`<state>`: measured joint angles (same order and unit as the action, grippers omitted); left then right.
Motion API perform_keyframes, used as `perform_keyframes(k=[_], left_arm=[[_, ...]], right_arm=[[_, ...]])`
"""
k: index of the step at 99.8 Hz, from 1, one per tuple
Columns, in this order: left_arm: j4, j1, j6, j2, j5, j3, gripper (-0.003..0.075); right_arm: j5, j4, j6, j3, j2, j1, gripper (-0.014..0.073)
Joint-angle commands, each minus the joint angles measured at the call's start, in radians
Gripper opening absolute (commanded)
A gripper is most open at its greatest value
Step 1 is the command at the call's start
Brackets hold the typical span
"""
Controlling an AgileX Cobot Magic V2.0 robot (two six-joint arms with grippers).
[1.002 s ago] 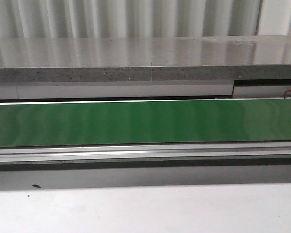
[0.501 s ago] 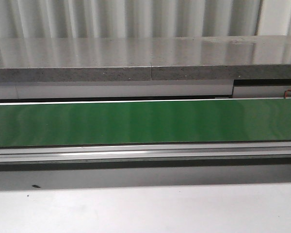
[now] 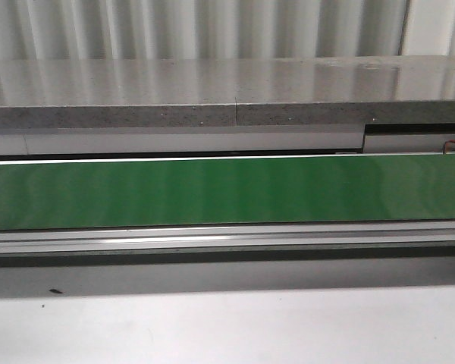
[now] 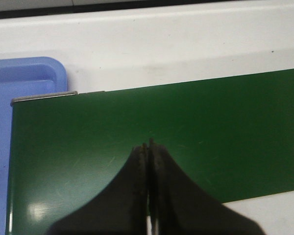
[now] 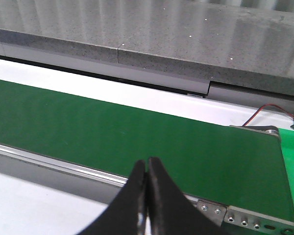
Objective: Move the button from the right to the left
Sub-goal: 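Carry the button over the blue tray and set it down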
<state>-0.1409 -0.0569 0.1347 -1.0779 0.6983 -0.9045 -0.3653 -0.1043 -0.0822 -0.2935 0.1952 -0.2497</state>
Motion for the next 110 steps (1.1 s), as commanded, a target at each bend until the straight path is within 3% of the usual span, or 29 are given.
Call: perform_keyframes(k=[1,25,62,79,110], left_arm=[[-0.017,-0.027,0.001,0.096,-0.127,0.044,-0.0021],[-0.035,-0.037,0.001,0.346,-0.262,0.232,-0.0020],[-0.035,-0.037,0.001,0.750,-0.313,0.441,-0.0020],[-0.035,-0.035,0.001,0.930,-0.411,0.543,-0.0020],[-0.010,-0.033,0.001,1.113,-0.416,0.667,-0.0021]], right_arm=[[0.074,0.001,-0.009,-0.026,0.009,-0.002,-0.0068],[0.074,0.001,-0.009,-0.026,0.009,-0.002,-0.0068],[0.074,0.001,-0.009,-0.026,0.009,-0.002,-0.0068],[0.074,0.001,-0.009,-0.026,0.009,-0.002,-0.0068],[0.074,0.001,-0.009,-0.026,0.009,-0.002,-0.0068]])
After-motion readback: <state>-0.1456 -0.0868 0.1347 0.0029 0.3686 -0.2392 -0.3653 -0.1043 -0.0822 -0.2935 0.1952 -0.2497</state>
